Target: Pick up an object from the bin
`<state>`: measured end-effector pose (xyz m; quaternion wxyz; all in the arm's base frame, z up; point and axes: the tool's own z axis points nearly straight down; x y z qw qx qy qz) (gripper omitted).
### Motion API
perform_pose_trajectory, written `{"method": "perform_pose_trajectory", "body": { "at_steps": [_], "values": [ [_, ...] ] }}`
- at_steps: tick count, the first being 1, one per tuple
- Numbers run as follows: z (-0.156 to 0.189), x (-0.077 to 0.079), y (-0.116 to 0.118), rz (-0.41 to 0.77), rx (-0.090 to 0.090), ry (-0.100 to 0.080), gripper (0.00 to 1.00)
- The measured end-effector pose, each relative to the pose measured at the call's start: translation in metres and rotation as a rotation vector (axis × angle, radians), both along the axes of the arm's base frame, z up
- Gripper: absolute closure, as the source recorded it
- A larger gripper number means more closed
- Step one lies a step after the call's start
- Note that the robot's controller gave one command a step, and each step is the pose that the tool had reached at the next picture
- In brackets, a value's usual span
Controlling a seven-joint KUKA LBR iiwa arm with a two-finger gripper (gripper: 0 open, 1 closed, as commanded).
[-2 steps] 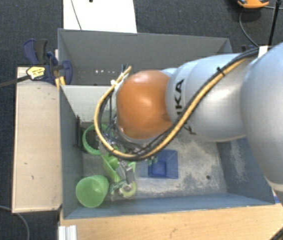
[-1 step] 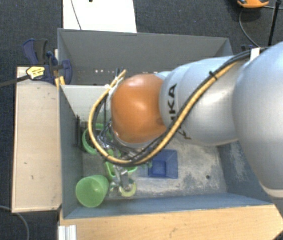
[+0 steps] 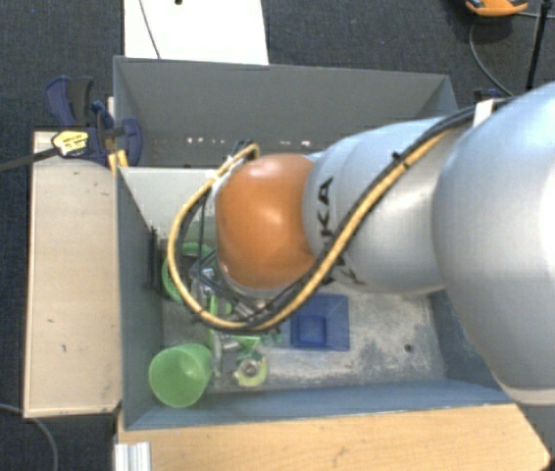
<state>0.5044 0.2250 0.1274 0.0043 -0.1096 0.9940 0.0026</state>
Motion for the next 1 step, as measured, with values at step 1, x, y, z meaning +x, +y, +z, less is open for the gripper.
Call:
{"method": "perform_pose_trajectory", "body": {
  "at_steps": [1],
  "values": [
    [0.0030,-0.0031,0.0087,0.052,-0.001,-0.002,0.00]
  ]
}}
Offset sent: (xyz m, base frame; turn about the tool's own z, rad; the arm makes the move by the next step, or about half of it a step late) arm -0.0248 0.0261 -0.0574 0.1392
